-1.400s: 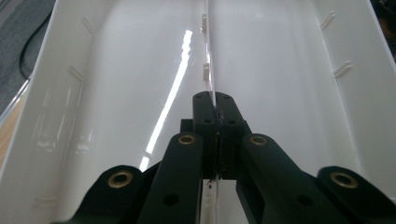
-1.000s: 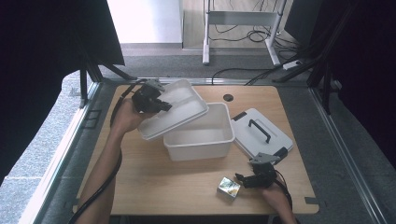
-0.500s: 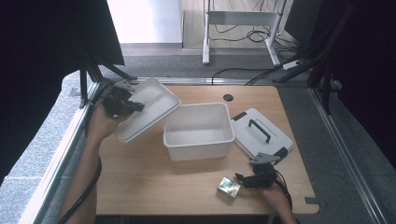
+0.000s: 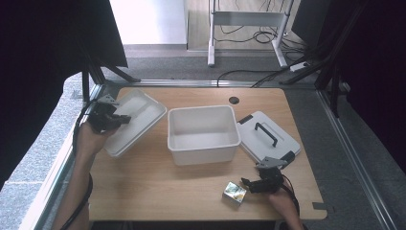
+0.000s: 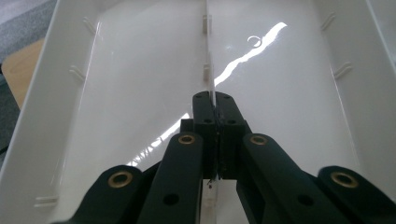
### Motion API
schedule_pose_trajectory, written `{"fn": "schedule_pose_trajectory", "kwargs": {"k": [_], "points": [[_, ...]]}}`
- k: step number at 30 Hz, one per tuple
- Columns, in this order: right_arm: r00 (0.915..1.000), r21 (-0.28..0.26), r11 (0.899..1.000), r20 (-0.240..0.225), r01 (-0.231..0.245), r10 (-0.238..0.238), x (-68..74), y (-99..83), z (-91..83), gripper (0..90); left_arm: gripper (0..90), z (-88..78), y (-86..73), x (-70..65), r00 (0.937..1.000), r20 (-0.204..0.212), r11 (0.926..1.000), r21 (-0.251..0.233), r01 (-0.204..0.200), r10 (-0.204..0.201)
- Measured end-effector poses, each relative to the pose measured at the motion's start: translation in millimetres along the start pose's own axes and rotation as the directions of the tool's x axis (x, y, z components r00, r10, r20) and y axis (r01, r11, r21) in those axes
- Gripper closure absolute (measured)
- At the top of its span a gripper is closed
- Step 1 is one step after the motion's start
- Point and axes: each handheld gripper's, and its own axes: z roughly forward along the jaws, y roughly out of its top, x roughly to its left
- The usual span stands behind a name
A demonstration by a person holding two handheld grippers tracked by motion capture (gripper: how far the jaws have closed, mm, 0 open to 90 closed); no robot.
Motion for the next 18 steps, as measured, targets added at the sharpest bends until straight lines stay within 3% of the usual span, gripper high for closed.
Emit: {"fn": "schedule_pose_trajectory", "kwargs": {"k": [3, 10, 18], "points": [[1.0000, 0.000, 1.000, 0.000, -0.001, 0.001, 0.2, -0.1, -0.1, 13.7, 88.9, 5.1, -7.8, 0.4, 1.0000, 0.000, 1.0000, 0.004, 0.007, -0.007], [1.0000, 0.001, 1.000, 0.003, -0.005, 0.005, 0.6, -0.1, -0.2, 13.8, 89.0, 30.7, -42.6, -2.5, 0.9989, -0.017, 0.9990, -0.002, 0.044, -0.044], [1.0000, 0.002, 1.000, 0.003, -0.008, 0.008, 1.0, -0.2, -0.4, 13.9, 89.0, 47.3, -62.8, -6.0, 0.9972, -0.026, 0.9973, -0.020, 0.070, -0.070]]}}
